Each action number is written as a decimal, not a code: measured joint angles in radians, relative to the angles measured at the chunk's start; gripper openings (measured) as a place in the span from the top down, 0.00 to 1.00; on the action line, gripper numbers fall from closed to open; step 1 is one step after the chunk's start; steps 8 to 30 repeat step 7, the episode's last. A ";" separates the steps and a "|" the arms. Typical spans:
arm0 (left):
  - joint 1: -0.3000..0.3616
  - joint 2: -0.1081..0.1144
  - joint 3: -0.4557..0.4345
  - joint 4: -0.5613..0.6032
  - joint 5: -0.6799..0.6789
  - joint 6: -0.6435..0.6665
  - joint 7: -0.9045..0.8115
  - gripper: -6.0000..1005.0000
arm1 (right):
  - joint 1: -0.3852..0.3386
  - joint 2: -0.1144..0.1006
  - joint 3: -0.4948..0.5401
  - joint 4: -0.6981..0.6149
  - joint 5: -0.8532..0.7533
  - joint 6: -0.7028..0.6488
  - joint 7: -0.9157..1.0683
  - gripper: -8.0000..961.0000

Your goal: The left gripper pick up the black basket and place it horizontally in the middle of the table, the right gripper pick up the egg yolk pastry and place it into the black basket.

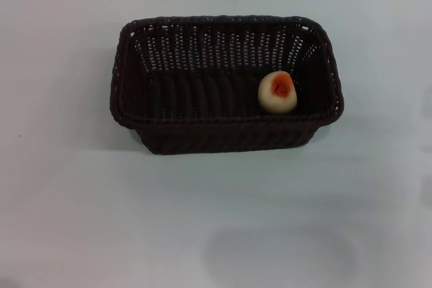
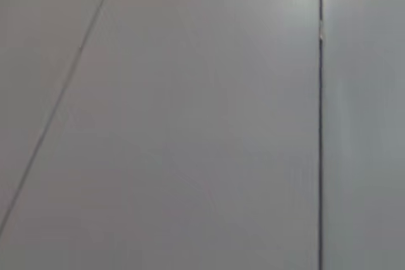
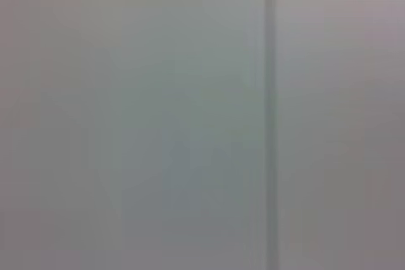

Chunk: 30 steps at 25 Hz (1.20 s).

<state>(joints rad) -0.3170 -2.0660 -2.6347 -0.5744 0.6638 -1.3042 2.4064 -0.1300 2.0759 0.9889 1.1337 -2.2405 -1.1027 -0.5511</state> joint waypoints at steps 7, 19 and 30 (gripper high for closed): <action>0.042 0.003 0.134 0.004 0.003 0.055 -0.027 0.24 | 0.047 0.002 0.038 -0.098 0.064 -0.129 -0.001 0.49; 0.042 0.003 0.134 0.004 0.003 0.055 -0.027 0.24 | 0.047 0.002 0.038 -0.098 0.064 -0.129 -0.001 0.49; 0.042 0.003 0.134 0.004 0.003 0.055 -0.027 0.24 | 0.047 0.002 0.038 -0.098 0.064 -0.129 -0.001 0.49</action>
